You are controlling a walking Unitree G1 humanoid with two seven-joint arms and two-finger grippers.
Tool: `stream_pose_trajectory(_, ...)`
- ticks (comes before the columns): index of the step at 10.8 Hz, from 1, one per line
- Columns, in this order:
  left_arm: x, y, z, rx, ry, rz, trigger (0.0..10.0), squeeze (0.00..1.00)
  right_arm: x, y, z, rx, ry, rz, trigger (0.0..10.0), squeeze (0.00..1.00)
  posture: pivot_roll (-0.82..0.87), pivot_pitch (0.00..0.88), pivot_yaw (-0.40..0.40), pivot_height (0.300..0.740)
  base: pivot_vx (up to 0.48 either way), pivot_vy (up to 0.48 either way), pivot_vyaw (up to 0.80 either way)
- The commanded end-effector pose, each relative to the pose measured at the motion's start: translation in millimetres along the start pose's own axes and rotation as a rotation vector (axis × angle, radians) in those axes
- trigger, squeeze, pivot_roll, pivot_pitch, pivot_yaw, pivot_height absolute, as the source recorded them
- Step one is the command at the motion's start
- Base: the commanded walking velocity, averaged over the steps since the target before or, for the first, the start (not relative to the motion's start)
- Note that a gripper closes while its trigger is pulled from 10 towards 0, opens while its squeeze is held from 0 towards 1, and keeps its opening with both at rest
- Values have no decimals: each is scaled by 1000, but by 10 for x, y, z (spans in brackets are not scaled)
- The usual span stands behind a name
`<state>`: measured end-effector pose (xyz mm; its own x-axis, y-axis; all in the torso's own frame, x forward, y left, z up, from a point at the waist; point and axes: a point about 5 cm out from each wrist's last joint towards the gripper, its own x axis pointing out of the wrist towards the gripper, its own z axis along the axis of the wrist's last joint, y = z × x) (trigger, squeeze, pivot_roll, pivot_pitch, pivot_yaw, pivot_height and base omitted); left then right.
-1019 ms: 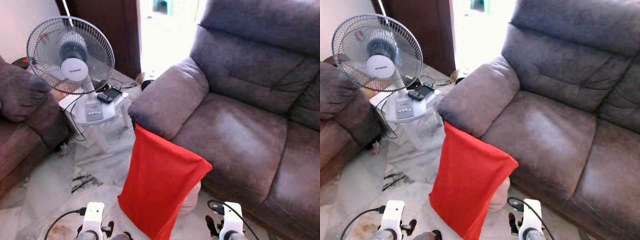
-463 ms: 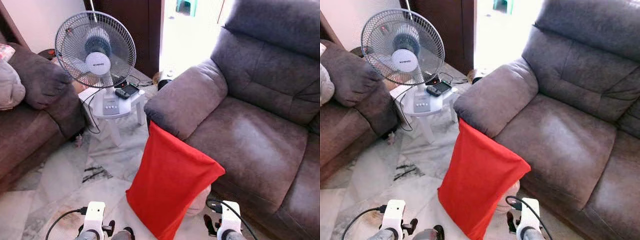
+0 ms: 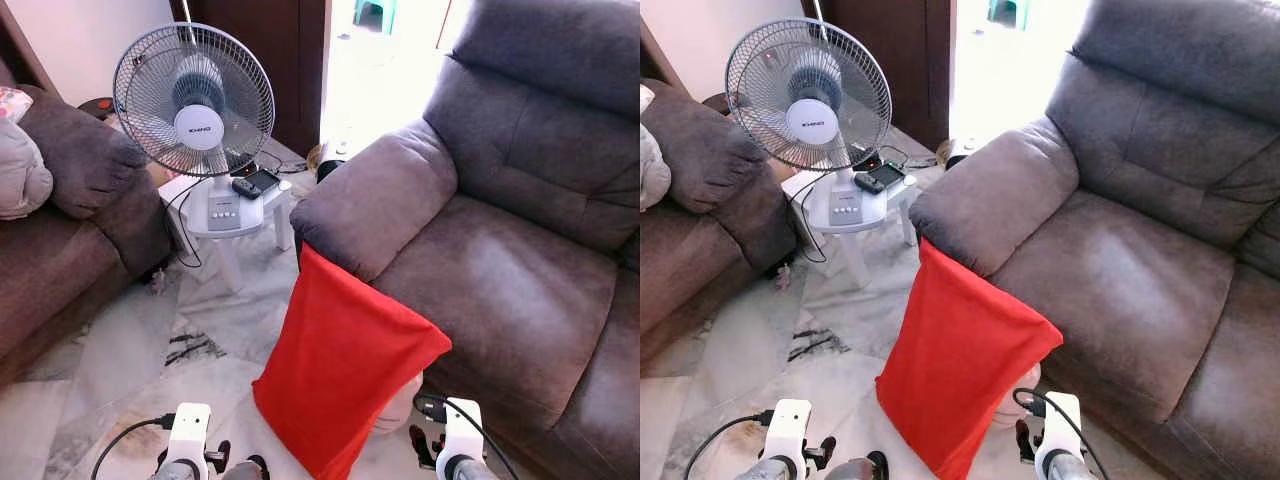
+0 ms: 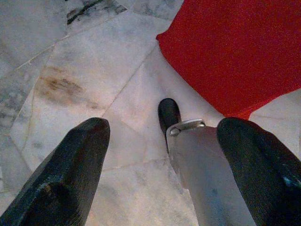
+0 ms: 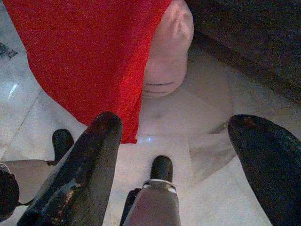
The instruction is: Move the pillow to the sofa from floor
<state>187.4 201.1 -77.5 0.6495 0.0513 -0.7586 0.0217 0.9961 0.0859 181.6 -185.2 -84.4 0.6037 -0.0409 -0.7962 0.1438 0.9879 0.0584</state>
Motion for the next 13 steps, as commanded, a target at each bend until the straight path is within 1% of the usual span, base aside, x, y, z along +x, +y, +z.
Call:
stream_pose_trajectory(1,-3,-11,-18,-6,6,-3,10000,0,-12,-28,-56,25,18,-11,10000,0,13,63,-32,740,251,0,-531)
stream_pose_trajectory(3,-6,-3,-28,-6,9,-4,10000,0,-32,-96,-90,2,11,-33,10000,0,14,56,-33,740,257,0,0)
stream_pose_trajectory(5,-6,-8,-33,-5,11,-5,10000,0,-64,-189,-157,1,16,-39,10000,0,14,58,-33,740,259,0,0)
stream_pose_trajectory(6,-7,-9,-34,-6,11,-4,10000,0,-71,-203,-173,1,18,-39,10000,0,15,66,-35,740,262,0,0)
stream_pose_trajectory(7,-6,-8,-32,-7,11,-3,10000,0,-73,-200,-181,-5,19,-36,10000,0,15,67,-36,740,262,0,0)
stream_pose_trajectory(9,-8,-9,-38,-7,13,-1,10000,0,-87,-128,-261,-20,26,-24,10000,0,15,74,-37,740,259,0,0)
stream_pose_trajectory(10,-7,-12,-37,-8,14,-1,10000,0,-88,-119,-266,-22,25,-22,10000,0,15,74,-38,740,259,0,0)
stream_pose_trajectory(13,-6,-14,-32,-11,10,0,10000,0,-88,-155,-244,-29,19,-13,10000,0,17,80,-39,740,259,0,0)
